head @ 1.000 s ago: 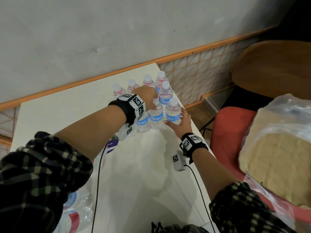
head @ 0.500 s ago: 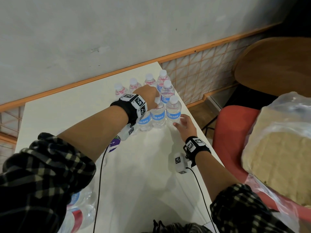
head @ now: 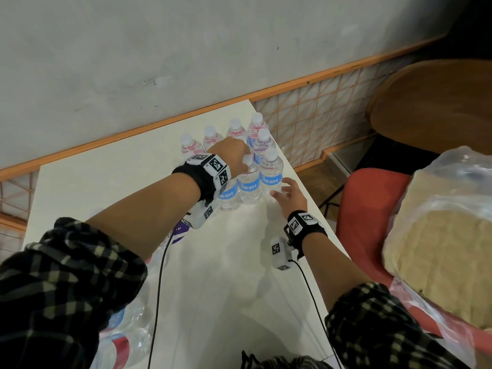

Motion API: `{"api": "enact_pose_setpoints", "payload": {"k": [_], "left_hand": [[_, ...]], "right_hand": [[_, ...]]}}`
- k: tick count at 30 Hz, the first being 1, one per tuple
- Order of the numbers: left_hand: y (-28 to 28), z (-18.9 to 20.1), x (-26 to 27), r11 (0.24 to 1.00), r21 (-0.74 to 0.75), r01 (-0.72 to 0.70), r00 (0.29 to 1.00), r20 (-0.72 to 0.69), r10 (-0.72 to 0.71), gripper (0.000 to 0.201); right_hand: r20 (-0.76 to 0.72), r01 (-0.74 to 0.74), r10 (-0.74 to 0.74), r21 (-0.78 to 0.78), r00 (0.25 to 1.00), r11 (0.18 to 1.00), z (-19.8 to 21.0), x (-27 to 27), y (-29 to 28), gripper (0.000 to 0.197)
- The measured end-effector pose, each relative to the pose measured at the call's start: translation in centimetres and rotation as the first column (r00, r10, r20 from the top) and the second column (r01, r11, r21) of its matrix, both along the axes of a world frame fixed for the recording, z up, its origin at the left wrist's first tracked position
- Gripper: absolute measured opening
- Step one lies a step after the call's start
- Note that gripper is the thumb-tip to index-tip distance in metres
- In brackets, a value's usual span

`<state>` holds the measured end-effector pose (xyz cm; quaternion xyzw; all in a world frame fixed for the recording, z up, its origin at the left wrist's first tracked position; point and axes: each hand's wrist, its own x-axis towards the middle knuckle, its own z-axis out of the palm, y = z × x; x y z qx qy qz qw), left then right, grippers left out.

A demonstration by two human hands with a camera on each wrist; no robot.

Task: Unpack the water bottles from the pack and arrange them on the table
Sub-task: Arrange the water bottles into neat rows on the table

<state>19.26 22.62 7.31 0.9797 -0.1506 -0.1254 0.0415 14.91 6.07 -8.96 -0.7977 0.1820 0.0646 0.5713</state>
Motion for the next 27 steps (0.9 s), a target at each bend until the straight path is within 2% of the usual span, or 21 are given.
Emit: {"api": "enact_pose_setpoints", "payload": {"k": [2,9,12,15,21,27], "left_hand": [[0.0,0.0,0.0,1.0,-0.001,-0.004,1.0,-0.002,0.004,0.025],[0.1,0.2,-0.2,1.0,-0.014,-0.003,1.0,-0.012,0.003,0.01],[0.3,0.3,-0.4,1.0,-0.007,-0.016,1.0,-0.011,0.016,0.043],[0.7,1.1,-0.9,0.996,-0.078,-0.037,0.999,-0.006,0.037,0.055],[2.9,4.4,-3.8,0.985,-0.15,-0.081,0.996,-0.035,0.077,0.045],[6.4,6.9,-10.5,0.981,-0.19,-0.03,0.981,-0.195,-0.008,0.036]], "right_hand": [[-0.007,0.001,-0.001,-0.011,1.0,1.0,-0.1,0.1,0.1,0.047],[-0.012,-0.002,0.002,-0.024,1.0,1.0,-0.2,0.0,0.1,0.048],[-0.014,-0.024,0.024,-0.031,1.0,0.999,0.0,-0.3,0.1,0.051],[-0.03,-0.02,0.019,-0.015,0.999,1.0,0.1,-1.1,-0.2,0.057],[-0.05,-0.011,0.01,-0.017,0.999,1.0,0.3,-3.8,-1.0,0.059],[-0.057,-0.024,0.023,-0.033,0.998,0.999,0.8,-7.9,-1.0,0.055]]}}
